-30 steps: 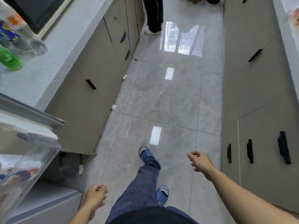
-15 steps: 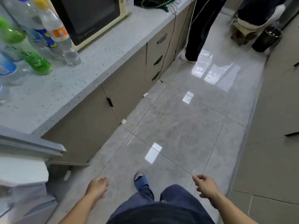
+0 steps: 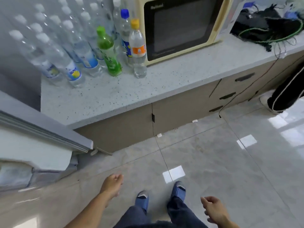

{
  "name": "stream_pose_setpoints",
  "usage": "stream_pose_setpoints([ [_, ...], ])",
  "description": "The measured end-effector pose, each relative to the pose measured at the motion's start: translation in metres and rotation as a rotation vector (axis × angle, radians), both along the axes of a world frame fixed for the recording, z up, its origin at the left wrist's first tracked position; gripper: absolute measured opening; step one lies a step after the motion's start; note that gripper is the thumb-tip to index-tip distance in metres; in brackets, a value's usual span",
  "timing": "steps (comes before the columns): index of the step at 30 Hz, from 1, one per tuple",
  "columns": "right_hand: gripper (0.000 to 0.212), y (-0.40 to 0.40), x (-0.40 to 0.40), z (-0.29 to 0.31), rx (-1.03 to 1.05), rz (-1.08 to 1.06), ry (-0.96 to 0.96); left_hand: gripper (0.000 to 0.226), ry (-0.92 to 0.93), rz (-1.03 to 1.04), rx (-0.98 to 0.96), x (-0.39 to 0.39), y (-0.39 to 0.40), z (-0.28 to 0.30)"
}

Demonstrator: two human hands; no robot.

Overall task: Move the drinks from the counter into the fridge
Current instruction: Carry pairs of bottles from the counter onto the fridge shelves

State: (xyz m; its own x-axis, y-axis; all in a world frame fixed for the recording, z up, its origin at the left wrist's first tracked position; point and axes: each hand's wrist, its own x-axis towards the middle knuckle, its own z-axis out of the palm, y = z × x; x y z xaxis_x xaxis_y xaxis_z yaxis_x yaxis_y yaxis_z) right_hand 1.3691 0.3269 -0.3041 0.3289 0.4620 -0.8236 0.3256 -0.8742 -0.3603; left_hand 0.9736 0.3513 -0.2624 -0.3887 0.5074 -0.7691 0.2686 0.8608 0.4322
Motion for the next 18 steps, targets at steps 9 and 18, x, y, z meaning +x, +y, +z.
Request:
stream_pose_setpoints([
  [9, 0.018, 0.149, -0.020, 0.005, 0.148, 0.383, 0.100, 0.030, 0.090, 0.356, -0.058, 0.025, -0.044, 0.000],
  [18, 0.011, 0.230, -0.111, 0.035, 0.237, 0.591, 0.208, 0.019, 0.069, 0.644, 0.172, 0.027, 0.010, 0.019],
])
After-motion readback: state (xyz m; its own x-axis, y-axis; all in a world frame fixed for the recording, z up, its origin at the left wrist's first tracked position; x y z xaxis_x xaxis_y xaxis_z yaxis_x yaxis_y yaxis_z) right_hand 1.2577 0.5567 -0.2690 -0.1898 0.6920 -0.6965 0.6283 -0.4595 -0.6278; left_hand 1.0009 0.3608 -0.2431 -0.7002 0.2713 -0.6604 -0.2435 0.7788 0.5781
